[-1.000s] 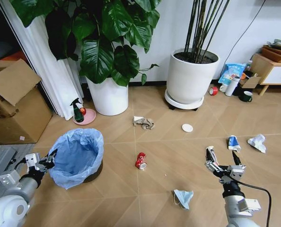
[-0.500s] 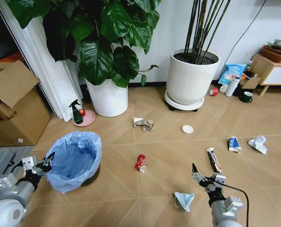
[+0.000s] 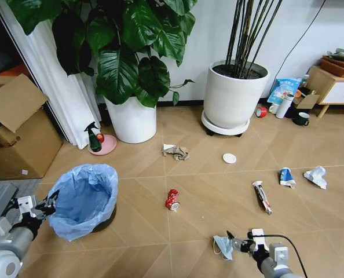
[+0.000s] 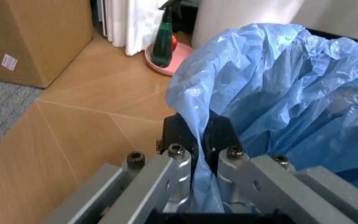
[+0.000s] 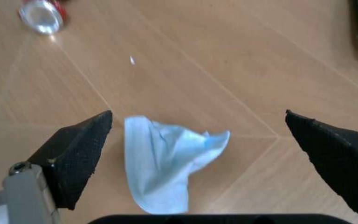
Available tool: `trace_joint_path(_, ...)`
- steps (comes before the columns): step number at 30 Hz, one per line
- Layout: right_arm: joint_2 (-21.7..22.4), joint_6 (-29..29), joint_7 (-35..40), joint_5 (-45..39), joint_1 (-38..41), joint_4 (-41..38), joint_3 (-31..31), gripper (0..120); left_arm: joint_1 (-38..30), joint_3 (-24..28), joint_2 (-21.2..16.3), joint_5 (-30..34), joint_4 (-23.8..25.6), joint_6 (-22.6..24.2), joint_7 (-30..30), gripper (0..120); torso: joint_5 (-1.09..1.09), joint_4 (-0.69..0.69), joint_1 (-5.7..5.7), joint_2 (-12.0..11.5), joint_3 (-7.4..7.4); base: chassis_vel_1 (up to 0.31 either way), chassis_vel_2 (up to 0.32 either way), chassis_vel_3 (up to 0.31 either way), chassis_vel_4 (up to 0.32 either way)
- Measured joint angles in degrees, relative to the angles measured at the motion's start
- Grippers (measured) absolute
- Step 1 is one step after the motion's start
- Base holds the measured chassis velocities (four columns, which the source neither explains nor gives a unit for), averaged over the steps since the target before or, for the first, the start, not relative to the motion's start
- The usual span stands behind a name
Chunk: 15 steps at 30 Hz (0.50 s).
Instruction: Pick up the trash bin and place the garbage on the floor into it.
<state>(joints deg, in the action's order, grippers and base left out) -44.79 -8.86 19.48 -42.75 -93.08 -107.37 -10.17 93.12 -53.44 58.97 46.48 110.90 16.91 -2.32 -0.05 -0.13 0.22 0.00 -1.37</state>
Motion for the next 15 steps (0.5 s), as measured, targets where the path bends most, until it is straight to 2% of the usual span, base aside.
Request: trace_joint_path(15,-0.80,-7.37,2.85,-1.14,9.41,5.87,9.44,100,-1.01,1.39,-1.38,1.17,-0.20,0.53,0.45,0,0.00,0.00,0.00,0.00,0.00,0.000,0.000,0.000,0.000)
